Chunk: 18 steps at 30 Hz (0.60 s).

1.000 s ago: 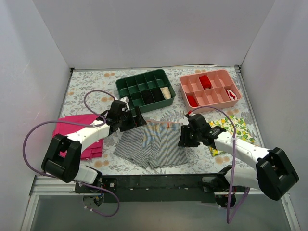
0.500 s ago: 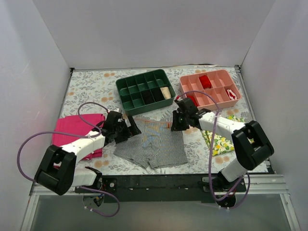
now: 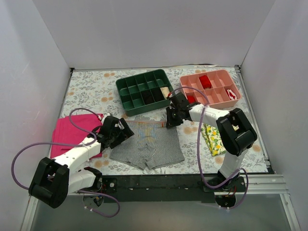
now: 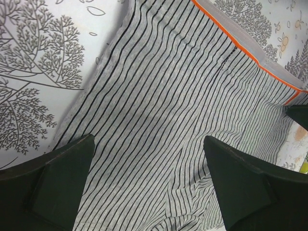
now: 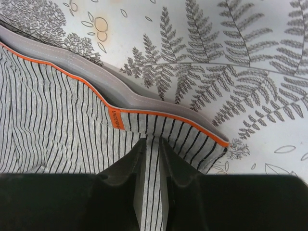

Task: Roll the underwear
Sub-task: Flatten out the underwear at the center of the board.

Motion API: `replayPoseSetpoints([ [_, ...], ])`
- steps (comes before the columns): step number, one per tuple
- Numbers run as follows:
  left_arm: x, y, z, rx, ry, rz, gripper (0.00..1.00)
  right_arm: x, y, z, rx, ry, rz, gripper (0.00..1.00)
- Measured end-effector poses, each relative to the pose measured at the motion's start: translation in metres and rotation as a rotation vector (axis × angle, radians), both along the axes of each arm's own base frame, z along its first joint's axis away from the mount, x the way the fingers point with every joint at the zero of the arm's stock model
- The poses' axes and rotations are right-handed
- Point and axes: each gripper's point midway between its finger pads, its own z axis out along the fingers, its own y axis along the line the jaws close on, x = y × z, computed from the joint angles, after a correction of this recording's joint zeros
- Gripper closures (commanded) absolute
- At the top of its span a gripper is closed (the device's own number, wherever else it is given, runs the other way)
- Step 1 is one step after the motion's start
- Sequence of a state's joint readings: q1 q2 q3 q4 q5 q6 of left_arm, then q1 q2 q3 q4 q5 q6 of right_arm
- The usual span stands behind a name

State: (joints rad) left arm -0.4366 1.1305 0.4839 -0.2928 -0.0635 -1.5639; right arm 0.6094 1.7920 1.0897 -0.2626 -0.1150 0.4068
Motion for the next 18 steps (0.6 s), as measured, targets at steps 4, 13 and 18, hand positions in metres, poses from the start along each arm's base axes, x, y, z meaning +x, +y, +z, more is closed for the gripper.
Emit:
replayPoseSetpoints([
  [4,-0.002,0.003,0.000,0.002,0.006,0.026,0.02,0.005,0.006,0.001,0.007,-0.006,0.025,0.76],
  [13,-0.001,0.004,0.010,0.033,0.010,-0.007,0.02,0.012,0.008,0.018,0.017,-0.071,0.068,0.68],
  [18,0.029,-0.012,0.063,0.010,-0.106,-0.067,0.02,0.019,0.000,0.090,0.080,-0.265,0.039,0.45],
])
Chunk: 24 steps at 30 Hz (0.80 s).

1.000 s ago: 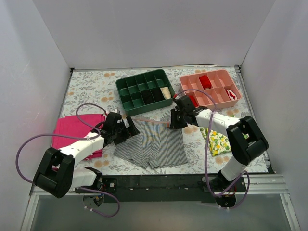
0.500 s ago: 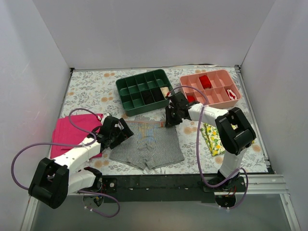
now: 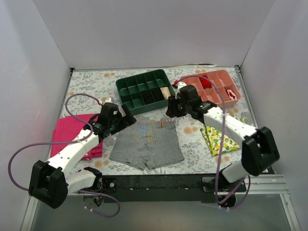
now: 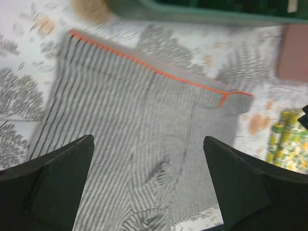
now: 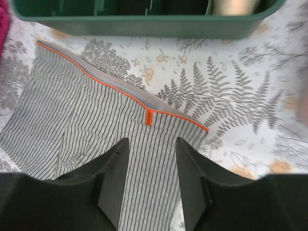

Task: Roll the underwear
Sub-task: Flatten out the underwear at the center of the board, then fold the underwear at the center of the board.

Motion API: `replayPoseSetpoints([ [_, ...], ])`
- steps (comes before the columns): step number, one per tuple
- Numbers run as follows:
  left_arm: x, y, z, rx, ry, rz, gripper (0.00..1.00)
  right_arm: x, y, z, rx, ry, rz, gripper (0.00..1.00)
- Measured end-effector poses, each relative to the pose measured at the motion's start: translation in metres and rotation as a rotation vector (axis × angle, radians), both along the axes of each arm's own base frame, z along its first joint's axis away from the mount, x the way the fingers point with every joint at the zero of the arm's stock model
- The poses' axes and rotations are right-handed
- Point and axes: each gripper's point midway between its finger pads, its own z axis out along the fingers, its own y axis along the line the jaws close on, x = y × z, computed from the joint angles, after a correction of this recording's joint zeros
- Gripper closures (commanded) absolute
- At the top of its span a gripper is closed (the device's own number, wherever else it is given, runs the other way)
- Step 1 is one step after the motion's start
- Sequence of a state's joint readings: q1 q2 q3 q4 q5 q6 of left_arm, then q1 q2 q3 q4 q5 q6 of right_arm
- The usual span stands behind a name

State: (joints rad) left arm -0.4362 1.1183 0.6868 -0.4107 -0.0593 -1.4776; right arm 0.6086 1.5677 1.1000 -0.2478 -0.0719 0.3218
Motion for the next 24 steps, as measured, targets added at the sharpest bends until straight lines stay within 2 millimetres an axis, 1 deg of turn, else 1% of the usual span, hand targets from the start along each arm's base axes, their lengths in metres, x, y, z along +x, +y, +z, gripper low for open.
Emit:
replayPoseSetpoints([
  [1,0.008,-0.005,0.016,-0.013,-0.038,-0.017,0.02,-0.002,-0.005,0.020,0.022,-0.053,-0.012,0.34],
  [2,0.012,-0.008,0.027,-0.022,-0.061,-0.027,0.02,-0.003,-0.009,0.032,0.038,-0.084,-0.024,0.24],
  [3,0.018,-0.012,0.039,-0.033,-0.090,-0.040,0.02,-0.006,-0.014,0.044,0.056,-0.115,-0.042,0.25],
  [4,0.021,-0.016,0.049,-0.043,-0.114,-0.057,0.02,-0.011,-0.020,0.050,0.068,-0.130,-0.058,0.24],
  [5,0.024,-0.019,0.058,-0.055,-0.137,-0.075,0.02,-0.017,-0.026,0.053,0.073,-0.135,-0.069,0.25],
  [6,0.026,-0.023,0.065,-0.065,-0.152,-0.094,0.02,-0.023,-0.032,0.050,0.076,-0.126,-0.080,0.25],
  [7,0.027,-0.027,0.069,-0.073,-0.158,-0.112,0.02,-0.031,-0.037,0.044,0.075,-0.103,-0.086,0.25],
  [8,0.028,-0.031,0.071,-0.080,-0.151,-0.132,0.02,-0.039,-0.042,0.033,0.066,-0.065,-0.094,0.27],
  [10,0.029,-0.042,0.072,-0.098,-0.125,-0.185,0.02,-0.060,-0.052,0.005,0.050,0.025,-0.107,0.29],
  [11,0.031,-0.049,0.072,-0.112,-0.112,-0.213,0.02,-0.073,-0.057,-0.009,0.045,0.068,-0.110,0.33],
  [13,0.032,-0.062,0.066,-0.145,-0.080,-0.265,0.02,-0.101,-0.067,-0.035,0.040,0.158,-0.120,0.37],
  [14,0.030,-0.066,0.061,-0.156,-0.059,-0.285,0.02,-0.114,-0.072,-0.046,0.047,0.194,-0.128,0.43],
  [15,0.027,-0.070,0.056,-0.163,-0.038,-0.300,0.02,-0.127,-0.076,-0.053,0.061,0.224,-0.134,0.45],
  [17,0.025,-0.077,0.051,-0.167,-0.005,-0.322,0.02,-0.145,-0.079,-0.059,0.106,0.258,-0.146,0.49],
  [19,0.028,-0.089,0.052,-0.162,0.013,-0.345,0.02,-0.157,-0.079,-0.059,0.162,0.271,-0.150,0.51],
  [23,0.041,-0.125,0.058,-0.128,0.017,-0.398,0.02,-0.174,-0.077,-0.060,0.247,0.302,-0.152,0.55],
  [24,0.039,-0.138,0.057,-0.116,0.022,-0.424,0.02,-0.177,-0.077,-0.061,0.256,0.310,-0.155,0.55],
])
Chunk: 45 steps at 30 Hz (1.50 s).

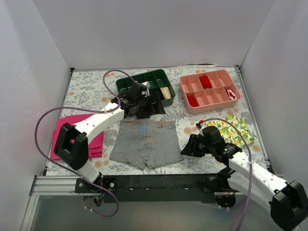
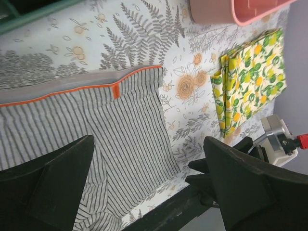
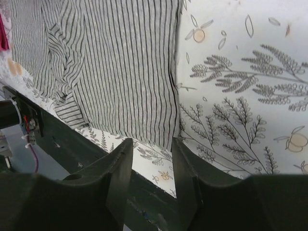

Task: Roll the underwear
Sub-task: Fold the underwear at the center of the board.

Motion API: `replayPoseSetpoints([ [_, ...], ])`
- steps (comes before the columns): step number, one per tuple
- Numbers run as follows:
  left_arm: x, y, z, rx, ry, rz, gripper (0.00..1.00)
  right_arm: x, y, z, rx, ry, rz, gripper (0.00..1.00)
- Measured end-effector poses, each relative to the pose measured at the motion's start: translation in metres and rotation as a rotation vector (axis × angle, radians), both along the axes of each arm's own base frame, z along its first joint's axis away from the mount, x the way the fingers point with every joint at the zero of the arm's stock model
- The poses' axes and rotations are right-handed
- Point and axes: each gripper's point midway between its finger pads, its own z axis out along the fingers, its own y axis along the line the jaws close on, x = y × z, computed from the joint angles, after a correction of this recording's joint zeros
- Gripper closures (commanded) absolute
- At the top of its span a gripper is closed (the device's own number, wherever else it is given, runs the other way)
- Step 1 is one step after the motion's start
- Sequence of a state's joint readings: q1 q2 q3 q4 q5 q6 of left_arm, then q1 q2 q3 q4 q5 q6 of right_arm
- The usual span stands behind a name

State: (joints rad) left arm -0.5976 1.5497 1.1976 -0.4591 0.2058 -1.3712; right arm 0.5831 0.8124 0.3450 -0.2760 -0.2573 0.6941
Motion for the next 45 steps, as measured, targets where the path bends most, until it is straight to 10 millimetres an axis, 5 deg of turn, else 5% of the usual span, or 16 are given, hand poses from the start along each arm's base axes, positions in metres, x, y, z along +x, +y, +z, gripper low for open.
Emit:
replayPoseSetpoints([
  [7,0.000,-0.062,-0.031,0.156,0.053,-0.080,0.02,-0.015,-0.006,-0.015,-0.003,0.071,-0.018,0.57],
  [12,0.001,-0.074,-0.052,0.236,0.098,-0.089,0.03,-0.016,-0.007,-0.019,-0.013,0.088,-0.020,0.58],
  [26,0.009,-0.121,-0.080,0.315,0.149,-0.088,0.35,-0.024,-0.010,-0.031,-0.031,0.118,-0.005,0.61],
  [34,0.003,-0.124,-0.106,0.367,0.206,-0.080,0.47,-0.022,-0.010,-0.028,-0.027,0.090,-0.003,0.64],
  [45,0.015,-0.128,-0.104,0.381,0.187,-0.040,0.48,-0.023,-0.009,-0.029,-0.008,0.071,0.010,0.64],
])
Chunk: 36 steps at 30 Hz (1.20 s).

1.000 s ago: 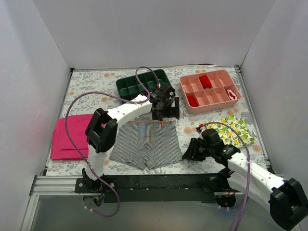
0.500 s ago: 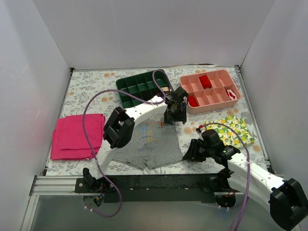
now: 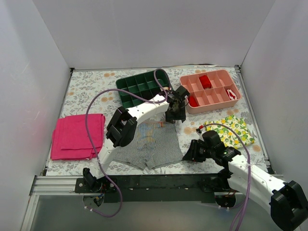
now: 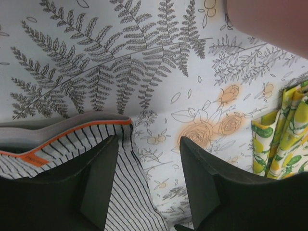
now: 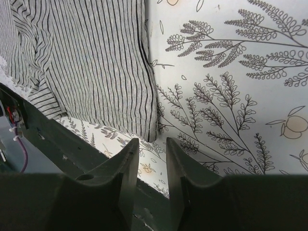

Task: Roll the underwear
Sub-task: Fold the underwear at the center of the board.

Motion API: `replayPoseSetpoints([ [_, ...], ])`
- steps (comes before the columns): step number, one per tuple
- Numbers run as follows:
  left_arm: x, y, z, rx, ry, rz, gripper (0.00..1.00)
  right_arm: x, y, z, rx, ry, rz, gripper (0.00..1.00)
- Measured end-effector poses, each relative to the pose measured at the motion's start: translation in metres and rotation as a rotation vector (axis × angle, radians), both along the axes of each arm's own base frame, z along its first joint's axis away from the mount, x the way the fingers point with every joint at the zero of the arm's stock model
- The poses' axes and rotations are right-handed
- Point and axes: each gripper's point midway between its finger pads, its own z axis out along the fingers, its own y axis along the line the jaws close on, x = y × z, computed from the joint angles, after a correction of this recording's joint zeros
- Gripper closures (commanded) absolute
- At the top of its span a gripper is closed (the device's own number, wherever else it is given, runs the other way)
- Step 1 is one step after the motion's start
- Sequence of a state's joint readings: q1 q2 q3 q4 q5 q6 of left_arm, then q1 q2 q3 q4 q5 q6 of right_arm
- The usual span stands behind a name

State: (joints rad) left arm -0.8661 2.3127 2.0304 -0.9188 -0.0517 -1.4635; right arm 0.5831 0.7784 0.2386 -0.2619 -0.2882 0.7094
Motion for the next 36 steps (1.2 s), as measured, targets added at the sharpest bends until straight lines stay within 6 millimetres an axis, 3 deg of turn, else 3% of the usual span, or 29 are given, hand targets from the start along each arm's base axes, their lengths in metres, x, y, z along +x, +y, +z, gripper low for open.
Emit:
replayPoseSetpoints([
  [8,0.002,0.005,-0.024,0.058,0.015,0.010,0.52,-0.001,0.000,-0.002,0.000,0.003,0.004,0.64],
  [24,0.007,0.012,-0.026,0.094,-0.010,0.018,0.65,0.001,0.006,-0.002,0.018,0.006,0.023,0.60],
  [32,0.006,0.015,-0.028,0.103,-0.007,0.014,0.73,0.002,0.010,-0.002,0.037,0.011,0.036,0.72],
  [36,0.007,0.016,-0.029,0.106,-0.004,0.013,0.84,0.003,0.013,0.000,0.052,0.003,0.043,0.73],
])
